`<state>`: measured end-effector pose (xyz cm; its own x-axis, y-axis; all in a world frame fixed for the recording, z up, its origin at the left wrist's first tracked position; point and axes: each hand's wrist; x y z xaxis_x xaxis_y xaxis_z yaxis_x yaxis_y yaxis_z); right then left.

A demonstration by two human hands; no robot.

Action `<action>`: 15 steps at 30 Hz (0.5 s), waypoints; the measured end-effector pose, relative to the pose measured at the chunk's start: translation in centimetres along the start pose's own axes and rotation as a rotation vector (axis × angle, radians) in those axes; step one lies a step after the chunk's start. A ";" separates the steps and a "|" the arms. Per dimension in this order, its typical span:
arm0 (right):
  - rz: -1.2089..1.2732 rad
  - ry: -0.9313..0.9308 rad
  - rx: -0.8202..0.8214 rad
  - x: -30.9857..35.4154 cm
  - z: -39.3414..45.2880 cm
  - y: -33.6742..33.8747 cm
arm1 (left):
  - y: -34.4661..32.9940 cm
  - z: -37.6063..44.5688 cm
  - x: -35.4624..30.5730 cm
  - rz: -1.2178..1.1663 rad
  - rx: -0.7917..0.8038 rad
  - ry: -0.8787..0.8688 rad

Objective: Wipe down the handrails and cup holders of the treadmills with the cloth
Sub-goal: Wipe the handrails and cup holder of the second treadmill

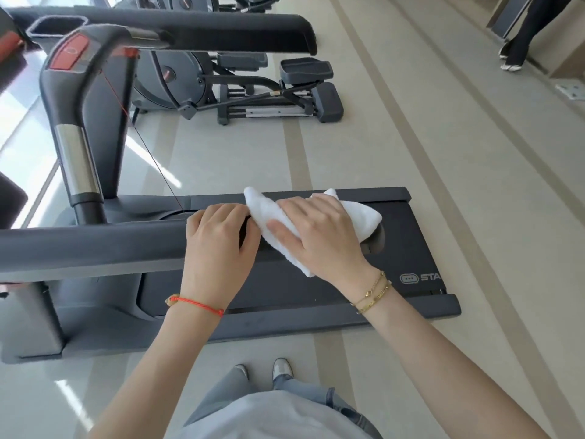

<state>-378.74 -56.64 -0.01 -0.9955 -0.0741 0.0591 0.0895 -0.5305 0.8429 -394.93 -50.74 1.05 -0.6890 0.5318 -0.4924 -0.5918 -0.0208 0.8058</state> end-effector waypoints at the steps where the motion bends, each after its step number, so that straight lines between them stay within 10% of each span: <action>1: -0.005 0.017 0.007 0.6 0.4 -0.4 | 0.4 -0.2 0.7 0.009 -0.015 0.012; 15: -0.079 0.119 -0.092 10.2 5.0 -5.5 | 7.3 -0.9 11.8 0.063 -0.111 0.077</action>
<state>-389.54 -50.26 -1.32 -0.9893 -0.1260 -0.0736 0.0193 -0.6133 0.7896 -407.74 -45.36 0.81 -0.7539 0.4599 -0.4692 -0.5860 -0.1481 0.7966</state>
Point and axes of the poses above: each hand's wrist, its own z-axis towards the middle knuckle, its own y-axis out of the back of the hand, x = y × z, and after that the axes turned 6 degrees about y, right-handed
